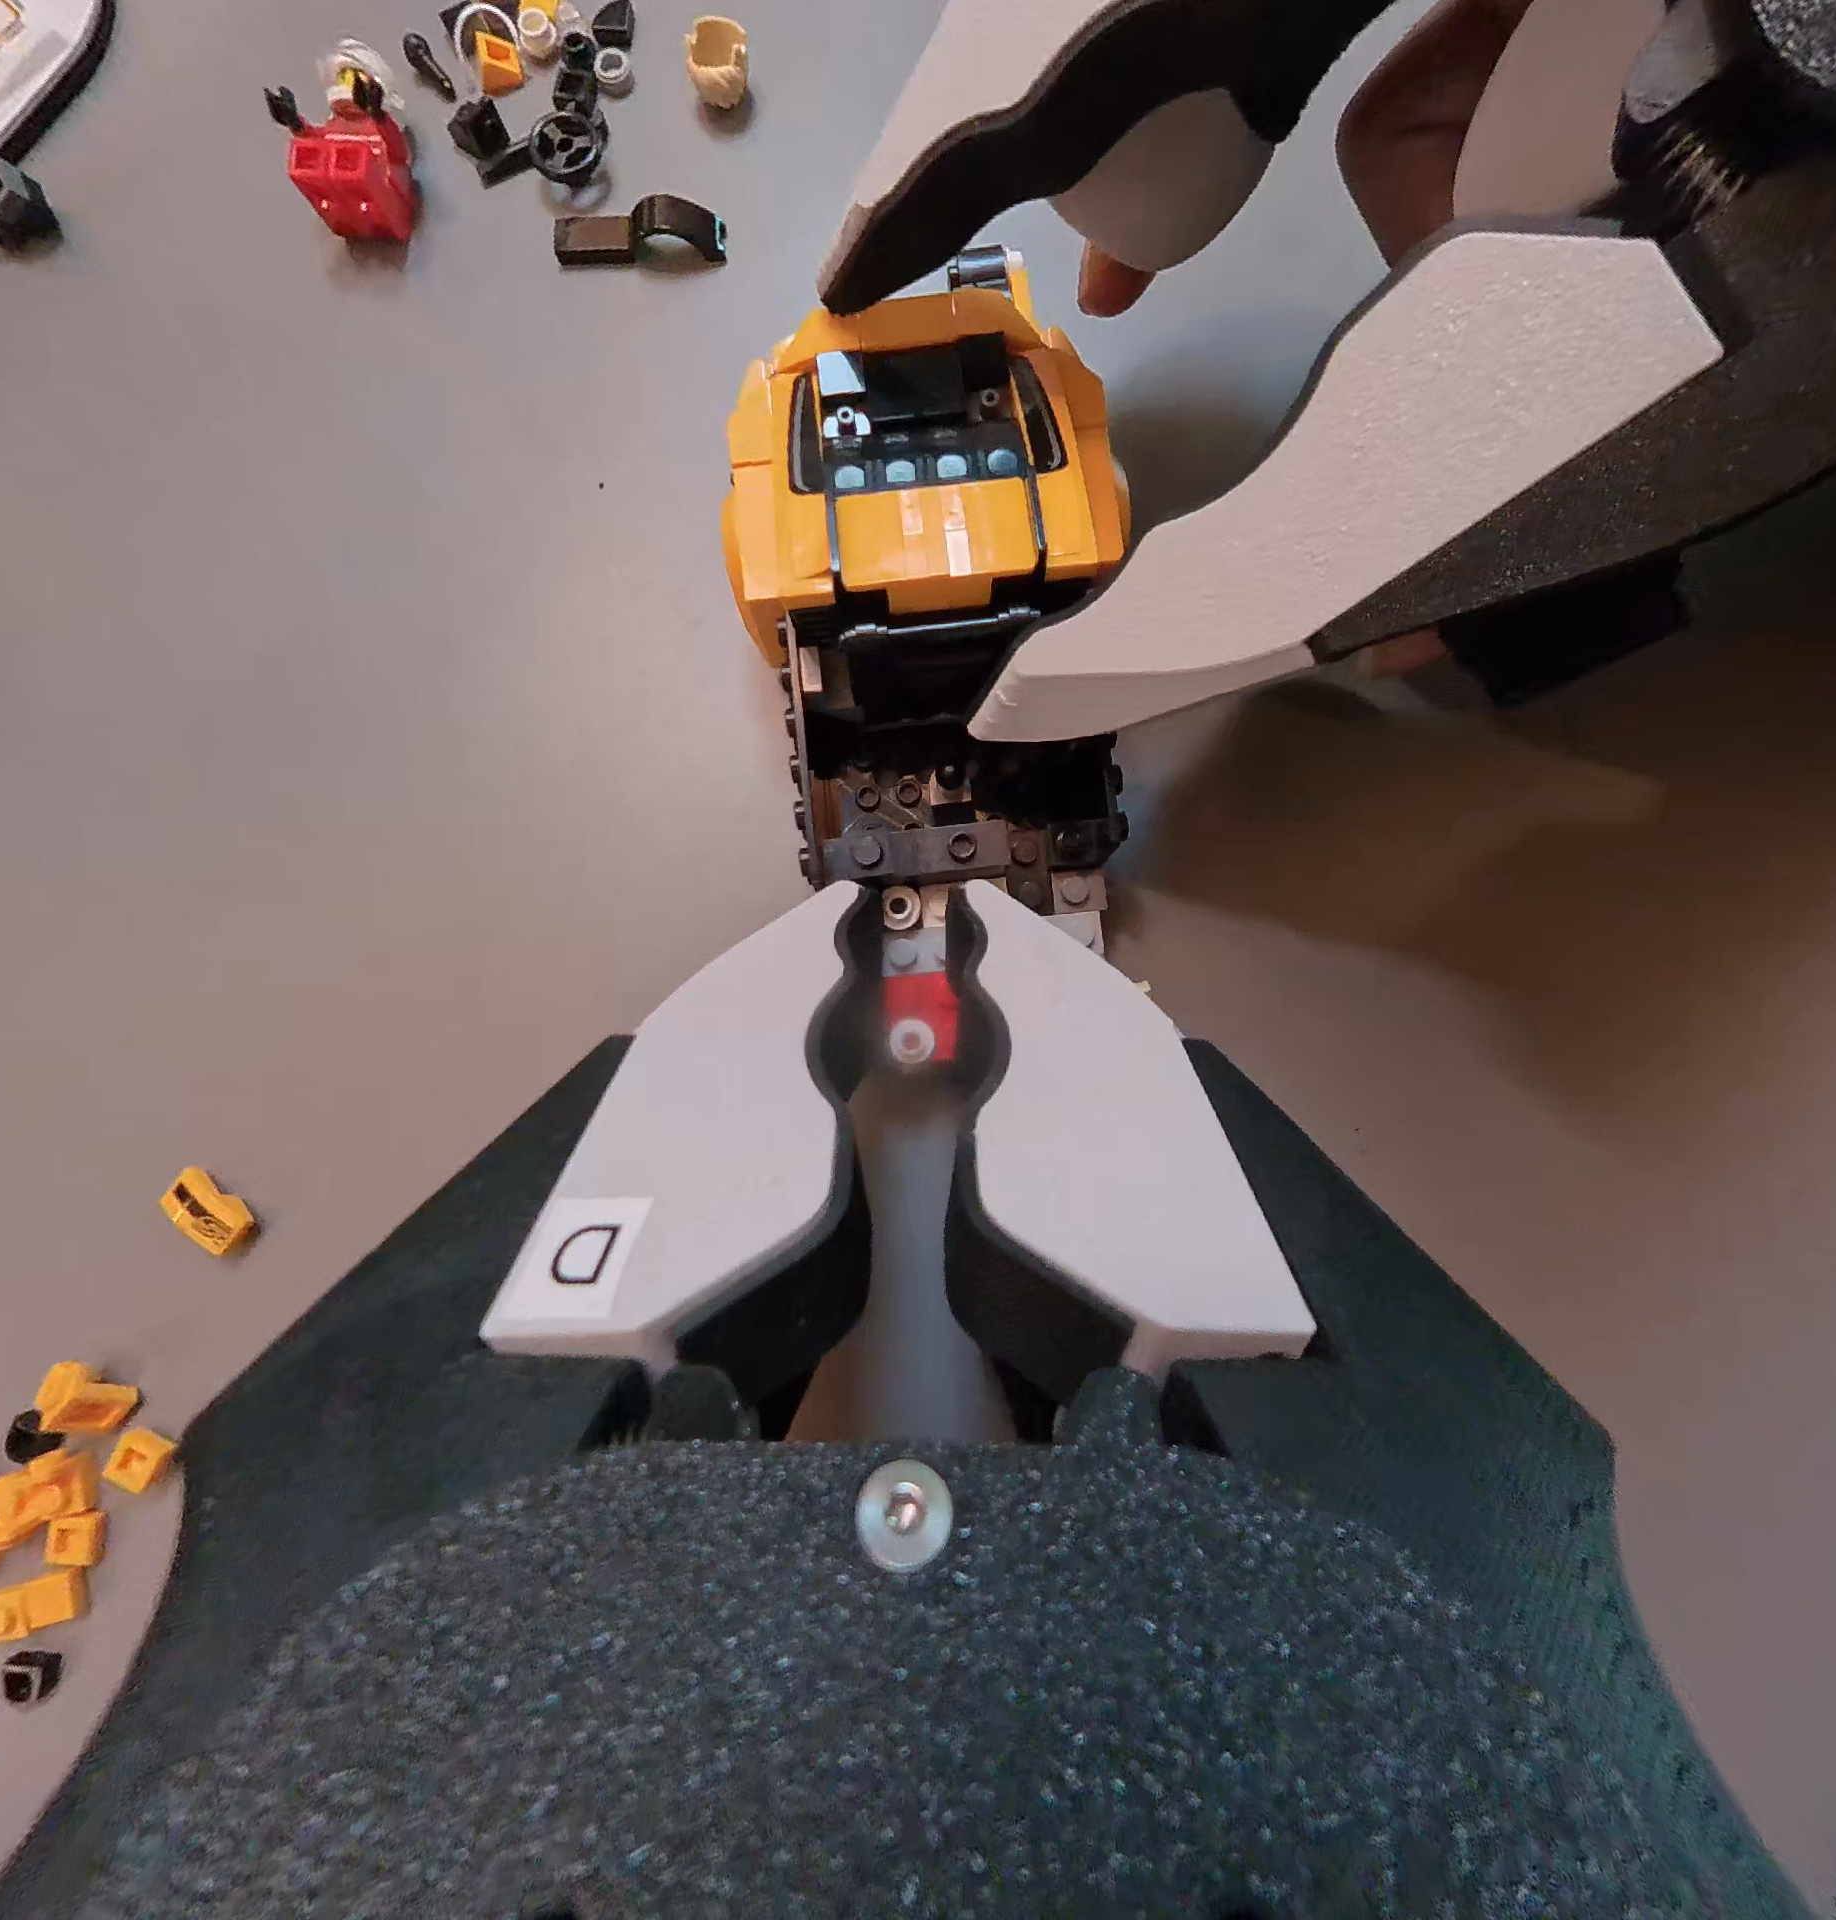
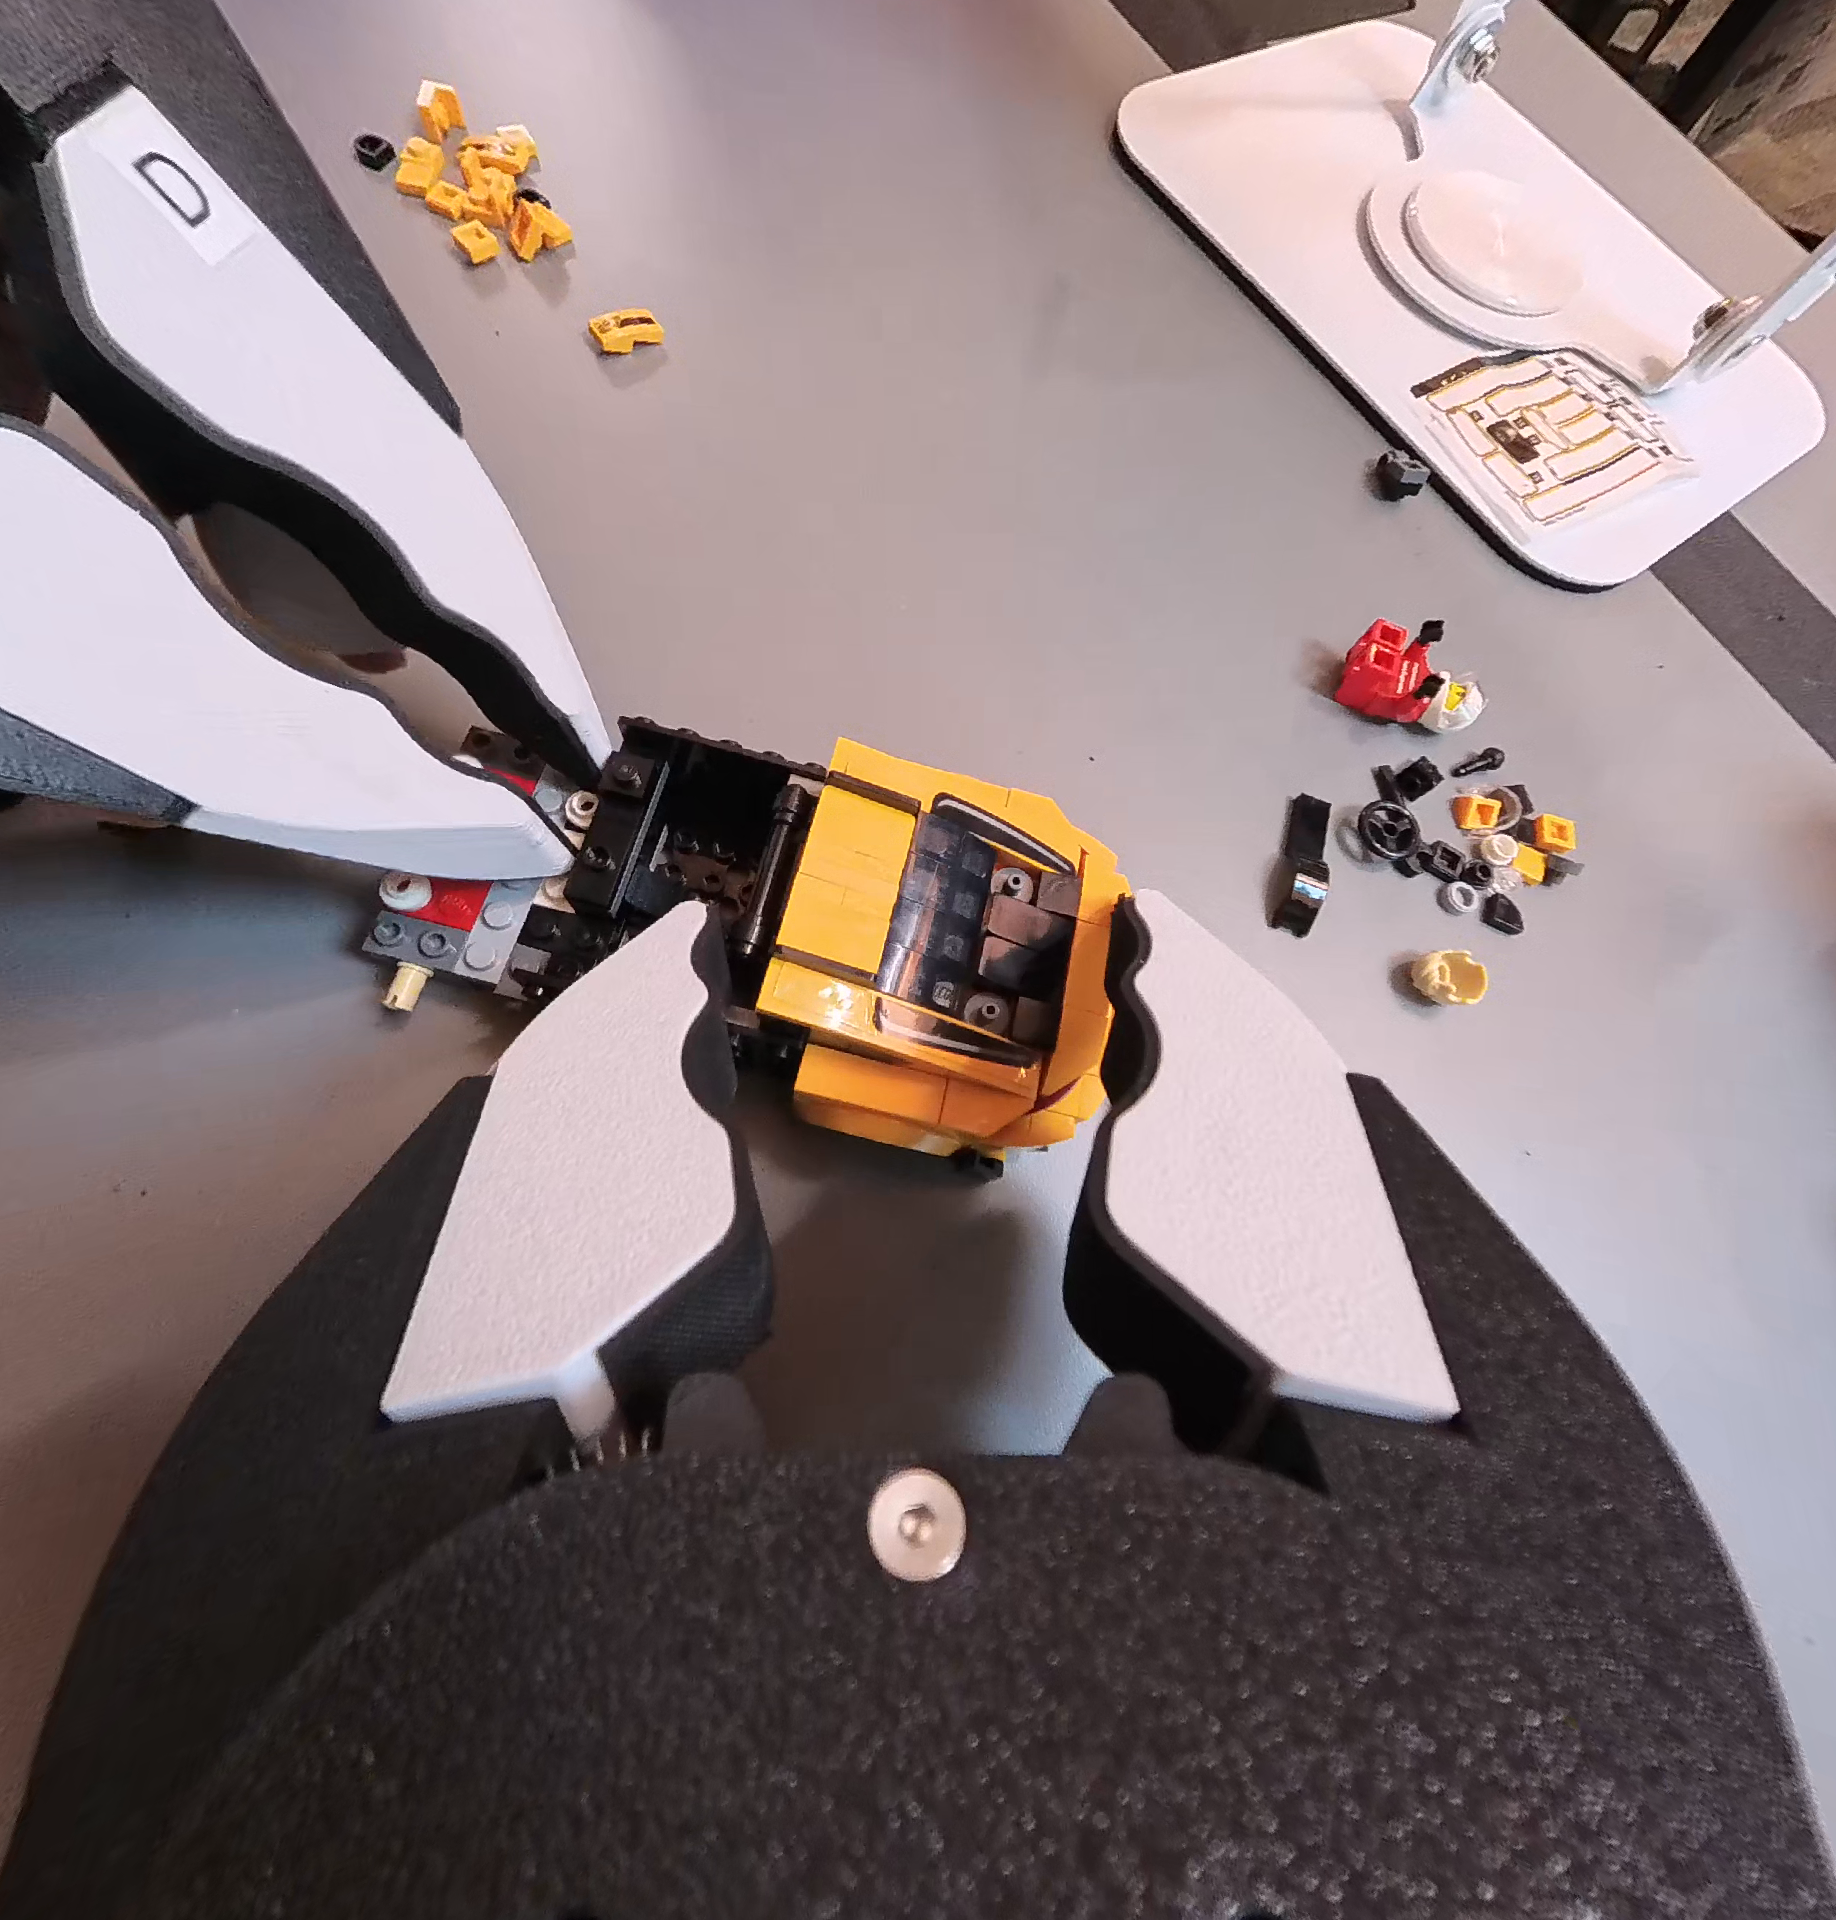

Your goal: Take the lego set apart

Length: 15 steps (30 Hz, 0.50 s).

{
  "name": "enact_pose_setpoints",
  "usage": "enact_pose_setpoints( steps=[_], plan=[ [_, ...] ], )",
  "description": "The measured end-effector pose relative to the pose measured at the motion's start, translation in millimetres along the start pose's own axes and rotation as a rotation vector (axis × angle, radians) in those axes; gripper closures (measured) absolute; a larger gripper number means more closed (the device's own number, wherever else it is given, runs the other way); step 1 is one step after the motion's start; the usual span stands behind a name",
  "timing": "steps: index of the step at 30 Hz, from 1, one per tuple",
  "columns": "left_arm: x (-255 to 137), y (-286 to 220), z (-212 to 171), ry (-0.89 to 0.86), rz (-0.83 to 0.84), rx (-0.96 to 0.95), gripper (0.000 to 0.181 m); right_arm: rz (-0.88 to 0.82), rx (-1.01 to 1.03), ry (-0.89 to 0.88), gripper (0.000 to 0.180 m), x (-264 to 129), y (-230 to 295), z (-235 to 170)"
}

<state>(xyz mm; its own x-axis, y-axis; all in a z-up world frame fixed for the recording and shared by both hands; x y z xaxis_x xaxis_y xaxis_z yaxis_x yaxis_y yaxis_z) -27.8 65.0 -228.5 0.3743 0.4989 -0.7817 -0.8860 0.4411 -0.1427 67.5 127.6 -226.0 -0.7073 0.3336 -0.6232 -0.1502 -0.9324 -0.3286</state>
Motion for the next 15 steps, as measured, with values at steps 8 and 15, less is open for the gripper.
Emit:
enact_pose_setpoints(
  steps=[8, 15],
  plan=[
    [1.1, -14.5, 0.5, 0.026, -0.043, 0.222, 0.180, -0.036, -0.011, 0.013, 0.113, 1.3, -2.5, -1.7],
    [-0.8, -10.9, 3.4, 0.039, -0.066, 0.162, 0.181, -0.039, -0.002, 0.013, 0.113, 0.1, -2.3, -1.9]
  ],
)
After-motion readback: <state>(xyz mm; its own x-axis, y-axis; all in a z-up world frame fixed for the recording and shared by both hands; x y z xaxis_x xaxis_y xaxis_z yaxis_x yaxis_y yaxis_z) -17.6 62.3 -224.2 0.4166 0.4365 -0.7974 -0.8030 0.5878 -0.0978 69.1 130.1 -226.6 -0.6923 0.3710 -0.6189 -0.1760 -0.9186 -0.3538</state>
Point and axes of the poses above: each gripper's, where its closed fingertips meet, x out along the fingers, z out of its top, y = z × x across the jaws, the point moved 6 cm from there along -x, back along the fingers, and after that the axes turned 14 degrees about -x, right-handed, at the moved point
